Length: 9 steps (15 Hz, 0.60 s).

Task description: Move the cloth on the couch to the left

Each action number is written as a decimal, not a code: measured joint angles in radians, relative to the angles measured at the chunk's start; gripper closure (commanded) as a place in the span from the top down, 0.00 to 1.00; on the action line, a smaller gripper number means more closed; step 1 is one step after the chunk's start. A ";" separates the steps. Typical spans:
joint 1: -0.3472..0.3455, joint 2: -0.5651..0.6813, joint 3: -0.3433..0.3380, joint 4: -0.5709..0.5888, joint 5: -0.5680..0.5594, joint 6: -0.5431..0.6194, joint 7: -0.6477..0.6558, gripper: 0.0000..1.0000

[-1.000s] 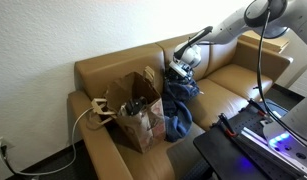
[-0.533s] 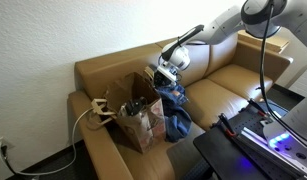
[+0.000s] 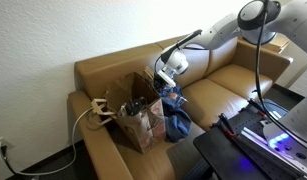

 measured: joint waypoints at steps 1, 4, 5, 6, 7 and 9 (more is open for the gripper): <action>0.003 0.012 0.009 0.005 0.007 -0.029 -0.021 0.01; 0.010 0.039 0.024 0.019 0.018 -0.136 -0.078 0.01; 0.013 0.045 0.026 0.023 0.019 -0.179 -0.095 0.01; 0.016 0.047 0.026 0.027 0.019 -0.224 -0.106 0.30; 0.020 0.047 0.024 0.035 0.019 -0.278 -0.113 0.32; 0.040 0.046 0.004 0.061 0.015 -0.380 -0.113 0.45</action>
